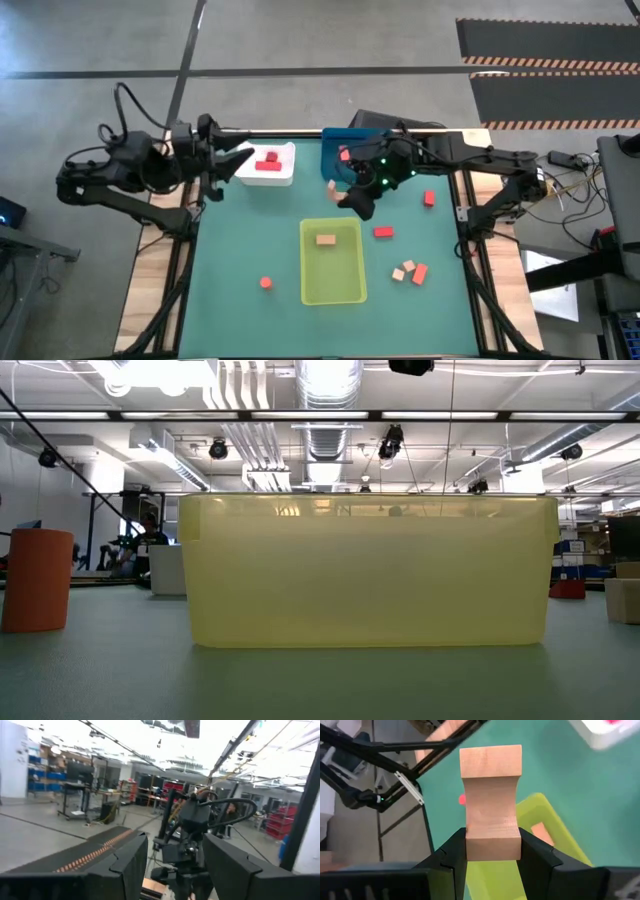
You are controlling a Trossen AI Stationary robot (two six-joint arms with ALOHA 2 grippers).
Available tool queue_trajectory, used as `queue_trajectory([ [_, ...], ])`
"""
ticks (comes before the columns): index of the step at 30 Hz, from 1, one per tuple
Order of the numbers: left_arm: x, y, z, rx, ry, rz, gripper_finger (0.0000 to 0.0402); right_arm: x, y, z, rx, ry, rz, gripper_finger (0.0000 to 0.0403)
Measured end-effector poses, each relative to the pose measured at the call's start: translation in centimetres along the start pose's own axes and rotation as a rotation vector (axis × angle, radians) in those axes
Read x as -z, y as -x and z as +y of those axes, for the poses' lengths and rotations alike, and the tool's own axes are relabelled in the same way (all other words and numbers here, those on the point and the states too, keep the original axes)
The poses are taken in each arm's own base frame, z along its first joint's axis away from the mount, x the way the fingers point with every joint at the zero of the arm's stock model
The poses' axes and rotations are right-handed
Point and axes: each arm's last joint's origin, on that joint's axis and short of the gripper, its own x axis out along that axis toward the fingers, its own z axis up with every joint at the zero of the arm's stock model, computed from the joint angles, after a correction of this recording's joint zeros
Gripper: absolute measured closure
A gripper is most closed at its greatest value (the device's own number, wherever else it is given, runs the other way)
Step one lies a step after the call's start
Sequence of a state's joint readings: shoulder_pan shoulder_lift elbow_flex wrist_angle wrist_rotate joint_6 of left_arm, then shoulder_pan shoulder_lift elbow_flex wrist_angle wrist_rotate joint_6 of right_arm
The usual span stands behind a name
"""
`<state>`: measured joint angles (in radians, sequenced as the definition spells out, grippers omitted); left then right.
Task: Sort & place blocks by color
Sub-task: Put the light orange half-cylinder block into the yellow bin
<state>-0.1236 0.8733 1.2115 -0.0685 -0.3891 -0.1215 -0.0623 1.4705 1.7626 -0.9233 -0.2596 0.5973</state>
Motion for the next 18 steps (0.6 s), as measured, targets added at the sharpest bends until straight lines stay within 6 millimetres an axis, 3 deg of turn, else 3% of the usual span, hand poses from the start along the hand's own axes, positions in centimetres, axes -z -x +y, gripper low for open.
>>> queue_trajectory([
  [7, 1.3, 0.6, 0.2, 0.042, -0.003, 0.032, 0.0226, 0.9, -2.0, 0.7, 0.007, -0.053, 0.072, 0.0281],
  [18, 1.1, 1.1, 0.4, 0.044, -0.002, 0.021, 0.0226, 4.2, -4.1, 0.6, 0.167, -0.12, 0.354, 0.0281],
])
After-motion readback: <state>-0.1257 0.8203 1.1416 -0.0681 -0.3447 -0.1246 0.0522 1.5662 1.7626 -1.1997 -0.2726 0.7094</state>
